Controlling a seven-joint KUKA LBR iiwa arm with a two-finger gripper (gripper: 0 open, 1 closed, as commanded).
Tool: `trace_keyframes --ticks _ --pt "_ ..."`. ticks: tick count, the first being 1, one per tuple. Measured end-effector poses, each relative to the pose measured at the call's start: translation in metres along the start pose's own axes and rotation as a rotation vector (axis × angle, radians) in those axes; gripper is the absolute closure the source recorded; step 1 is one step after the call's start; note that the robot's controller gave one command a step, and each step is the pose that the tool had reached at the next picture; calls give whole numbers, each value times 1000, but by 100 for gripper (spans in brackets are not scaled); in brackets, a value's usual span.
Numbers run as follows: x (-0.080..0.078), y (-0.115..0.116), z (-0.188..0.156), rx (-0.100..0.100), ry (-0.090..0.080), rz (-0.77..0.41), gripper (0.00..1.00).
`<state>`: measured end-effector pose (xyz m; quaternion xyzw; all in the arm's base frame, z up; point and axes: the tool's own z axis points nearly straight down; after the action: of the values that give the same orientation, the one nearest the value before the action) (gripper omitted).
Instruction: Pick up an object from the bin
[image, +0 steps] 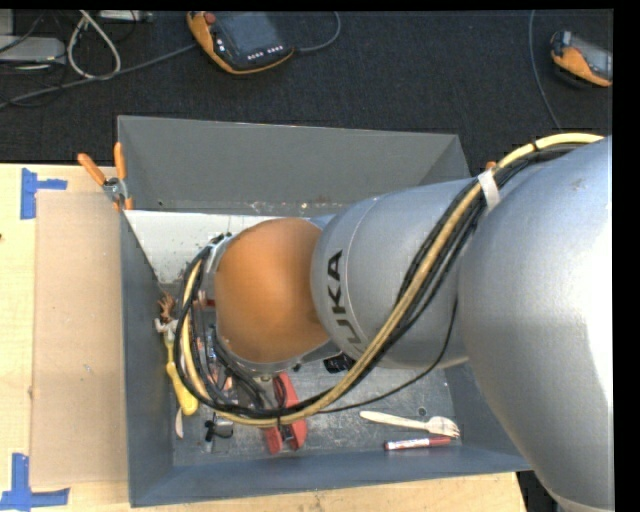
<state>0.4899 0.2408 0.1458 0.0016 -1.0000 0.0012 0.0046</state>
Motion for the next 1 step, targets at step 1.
trace_keyframes --ticks 1 --pt "-3 -2 -5 -2 -7 6 0"
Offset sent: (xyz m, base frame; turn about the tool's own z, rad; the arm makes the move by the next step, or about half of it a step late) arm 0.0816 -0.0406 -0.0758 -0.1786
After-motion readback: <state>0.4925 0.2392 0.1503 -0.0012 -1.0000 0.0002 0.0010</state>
